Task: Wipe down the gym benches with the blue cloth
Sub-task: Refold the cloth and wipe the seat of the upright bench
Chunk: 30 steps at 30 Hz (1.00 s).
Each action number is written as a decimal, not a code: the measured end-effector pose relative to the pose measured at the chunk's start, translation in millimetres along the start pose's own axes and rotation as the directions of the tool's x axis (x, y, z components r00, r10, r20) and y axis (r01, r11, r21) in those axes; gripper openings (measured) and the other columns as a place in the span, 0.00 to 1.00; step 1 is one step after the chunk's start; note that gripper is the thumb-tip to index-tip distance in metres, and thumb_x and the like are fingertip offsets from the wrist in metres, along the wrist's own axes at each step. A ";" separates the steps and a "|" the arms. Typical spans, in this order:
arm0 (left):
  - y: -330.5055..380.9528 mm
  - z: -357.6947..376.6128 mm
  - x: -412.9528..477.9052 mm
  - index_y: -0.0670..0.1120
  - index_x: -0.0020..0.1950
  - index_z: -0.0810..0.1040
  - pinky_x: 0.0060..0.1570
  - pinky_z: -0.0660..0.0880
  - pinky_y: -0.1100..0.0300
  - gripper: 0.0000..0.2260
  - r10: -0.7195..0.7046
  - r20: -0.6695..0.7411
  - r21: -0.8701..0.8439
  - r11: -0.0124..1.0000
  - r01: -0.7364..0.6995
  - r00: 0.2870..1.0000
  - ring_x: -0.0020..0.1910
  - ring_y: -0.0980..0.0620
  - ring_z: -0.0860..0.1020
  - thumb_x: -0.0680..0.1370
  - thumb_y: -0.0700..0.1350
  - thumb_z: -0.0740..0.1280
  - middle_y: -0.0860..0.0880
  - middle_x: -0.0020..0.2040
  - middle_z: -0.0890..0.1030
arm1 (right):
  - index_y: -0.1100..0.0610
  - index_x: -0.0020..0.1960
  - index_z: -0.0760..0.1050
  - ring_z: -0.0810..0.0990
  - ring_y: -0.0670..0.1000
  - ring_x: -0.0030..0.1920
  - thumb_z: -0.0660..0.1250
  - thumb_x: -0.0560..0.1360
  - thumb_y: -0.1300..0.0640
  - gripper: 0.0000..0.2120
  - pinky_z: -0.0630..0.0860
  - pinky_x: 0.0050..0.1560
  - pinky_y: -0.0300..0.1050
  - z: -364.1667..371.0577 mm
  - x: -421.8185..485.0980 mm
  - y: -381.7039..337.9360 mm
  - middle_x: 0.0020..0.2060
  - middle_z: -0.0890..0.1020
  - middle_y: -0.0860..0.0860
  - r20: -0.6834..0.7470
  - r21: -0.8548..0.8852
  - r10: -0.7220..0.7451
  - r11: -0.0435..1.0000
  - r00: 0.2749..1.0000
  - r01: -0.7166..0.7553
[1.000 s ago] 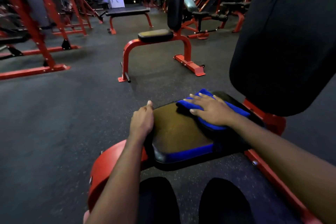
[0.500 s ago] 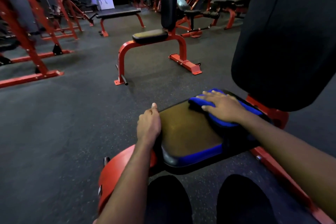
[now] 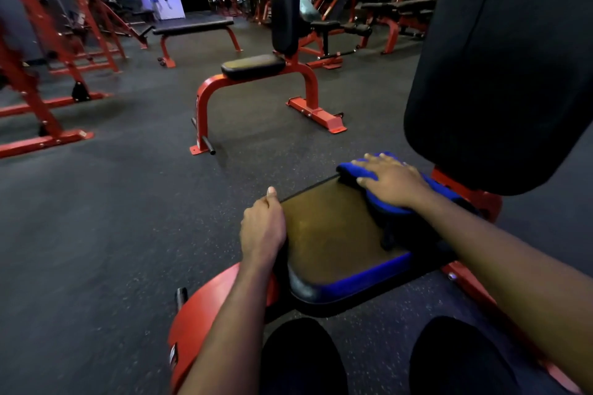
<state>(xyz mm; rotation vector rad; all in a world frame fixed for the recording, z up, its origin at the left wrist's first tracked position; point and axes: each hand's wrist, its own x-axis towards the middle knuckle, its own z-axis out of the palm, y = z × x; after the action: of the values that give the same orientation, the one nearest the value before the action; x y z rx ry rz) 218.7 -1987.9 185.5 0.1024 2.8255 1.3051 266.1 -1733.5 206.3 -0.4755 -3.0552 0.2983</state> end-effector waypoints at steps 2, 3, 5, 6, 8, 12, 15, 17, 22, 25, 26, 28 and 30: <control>0.1 -1.2 -1.1 0.40 0.64 0.76 0.63 0.66 0.47 0.27 -0.006 0.001 0.000 1.000 0.006 1.000 0.65 0.37 0.71 0.84 0.56 0.46 0.35 0.65 0.75 | 0.41 0.77 0.60 0.55 0.52 0.79 0.55 0.81 0.39 0.25 0.52 0.76 0.58 -3.4 24.1 -1.6 0.79 0.58 0.45 0.013 -0.025 0.102 0.995 0.995 -0.101; 0.3 -1.1 -1.8 0.40 0.65 0.76 0.63 0.66 0.47 0.27 -0.013 0.007 0.002 1.000 0.013 1.000 0.66 0.37 0.71 0.84 0.57 0.46 0.35 0.65 0.75 | 0.42 0.77 0.61 0.56 0.53 0.78 0.54 0.81 0.39 0.25 0.53 0.75 0.60 -3.5 31.9 -5.4 0.78 0.60 0.45 0.022 -0.026 0.136 0.990 0.990 -0.135; 1.0 -1.5 -2.2 0.40 0.65 0.76 0.63 0.66 0.46 0.27 -0.016 0.010 0.004 1.000 0.016 1.000 0.65 0.36 0.71 0.84 0.57 0.46 0.35 0.65 0.75 | 0.43 0.77 0.61 0.55 0.53 0.78 0.53 0.81 0.39 0.25 0.52 0.75 0.62 -2.5 36.0 -11.7 0.78 0.60 0.45 0.033 -0.032 0.148 0.989 0.988 -0.147; 1.3 -2.1 -2.6 0.40 0.65 0.76 0.63 0.66 0.46 0.27 -0.011 0.012 0.008 1.000 0.011 1.000 0.65 0.36 0.71 0.84 0.57 0.46 0.35 0.65 0.75 | 0.42 0.77 0.59 0.53 0.53 0.79 0.52 0.81 0.38 0.26 0.50 0.76 0.61 -2.5 29.5 -12.1 0.79 0.58 0.45 0.036 -0.029 0.138 0.990 0.990 -0.137; 2.6 -2.6 -3.9 0.40 0.64 0.77 0.64 0.66 0.46 0.27 0.000 0.012 0.005 1.000 0.000 1.000 0.65 0.36 0.71 0.84 0.56 0.46 0.35 0.65 0.75 | 0.39 0.78 0.54 0.49 0.51 0.79 0.51 0.81 0.37 0.27 0.46 0.77 0.59 -0.2 6.8 -4.4 0.80 0.53 0.44 0.022 -0.035 0.119 0.992 0.993 -0.119; 3.0 -2.6 -4.4 0.40 0.64 0.77 0.64 0.66 0.46 0.26 0.003 0.018 0.003 1.000 -0.003 1.000 0.66 0.36 0.71 0.85 0.55 0.47 0.35 0.65 0.75 | 0.37 0.78 0.51 0.47 0.49 0.80 0.51 0.80 0.35 0.28 0.46 0.78 0.56 2.4 -20.3 15.1 0.80 0.51 0.43 0.009 -0.044 0.123 0.991 0.992 -0.123; 4.1 -4.0 -4.5 0.40 0.65 0.76 0.64 0.66 0.46 0.26 -0.015 0.015 -0.001 1.000 0.015 1.000 0.65 0.36 0.72 0.84 0.55 0.47 0.34 0.65 0.75 | 0.38 0.78 0.53 0.51 0.53 0.79 0.52 0.80 0.36 0.27 0.50 0.76 0.58 -4.5 9.3 13.5 0.79 0.54 0.44 0.050 -0.048 0.148 0.988 0.988 -0.145; 4.3 -4.0 -5.5 0.40 0.66 0.75 0.64 0.66 0.46 0.26 -0.015 0.025 0.007 1.000 0.015 1.000 0.66 0.36 0.71 0.84 0.55 0.47 0.35 0.66 0.74 | 0.40 0.77 0.58 0.58 0.56 0.77 0.53 0.80 0.36 0.27 0.56 0.73 0.61 -11.7 29.6 10.0 0.78 0.60 0.47 0.065 -0.040 0.173 0.984 0.983 -0.171; 5.0 -4.9 -5.7 0.41 0.66 0.76 0.64 0.67 0.45 0.26 -0.032 0.021 0.008 0.999 0.032 0.999 0.66 0.36 0.72 0.84 0.56 0.48 0.35 0.66 0.75 | 0.40 0.77 0.59 0.59 0.57 0.76 0.53 0.79 0.35 0.27 0.57 0.73 0.63 -11.7 23.0 12.6 0.78 0.61 0.47 0.055 -0.020 0.163 0.987 0.985 -0.162; 5.7 -4.8 -6.7 0.43 0.67 0.76 0.63 0.67 0.46 0.24 -0.030 0.020 0.011 0.999 0.030 0.999 0.65 0.35 0.72 0.84 0.56 0.49 0.35 0.66 0.75 | 0.38 0.78 0.52 0.51 0.54 0.79 0.52 0.80 0.34 0.29 0.52 0.75 0.62 -7.5 -13.9 20.6 0.80 0.52 0.45 0.032 -0.014 0.195 0.981 0.980 -0.194; 6.0 -5.4 -7.3 0.43 0.67 0.76 0.63 0.67 0.46 0.24 -0.031 0.021 0.012 0.999 0.030 0.999 0.65 0.35 0.72 0.84 0.55 0.49 0.35 0.66 0.75 | 0.37 0.78 0.50 0.49 0.53 0.79 0.51 0.80 0.34 0.29 0.51 0.75 0.62 -6.1 -26.4 23.3 0.80 0.50 0.45 0.037 -0.009 0.210 0.978 0.977 -0.210; 6.5 -6.4 -7.0 0.43 0.67 0.76 0.63 0.67 0.46 0.24 -0.037 0.024 0.007 0.999 0.036 0.999 0.65 0.35 0.72 0.84 0.55 0.49 0.34 0.65 0.75 | 0.37 0.78 0.49 0.47 0.53 0.80 0.50 0.80 0.33 0.29 0.50 0.75 0.61 -2.3 -45.1 25.2 0.80 0.48 0.44 0.035 -0.017 0.236 0.972 0.971 -0.235; 6.9 -7.0 -7.2 0.42 0.66 0.76 0.62 0.68 0.47 0.24 -0.042 0.028 0.006 0.999 0.041 0.999 0.64 0.35 0.72 0.84 0.55 0.49 0.33 0.65 0.75 | 0.37 0.78 0.49 0.47 0.53 0.80 0.49 0.80 0.33 0.29 0.50 0.74 0.61 -1.6 -44.2 22.9 0.80 0.48 0.44 0.026 -0.024 0.245 0.969 0.969 -0.244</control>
<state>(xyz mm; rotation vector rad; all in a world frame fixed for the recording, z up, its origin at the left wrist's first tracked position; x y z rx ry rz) 225.8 -1989.3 195.3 0.0612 2.7923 1.2779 315.1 -1725.3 203.2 -0.8599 -3.0289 0.2828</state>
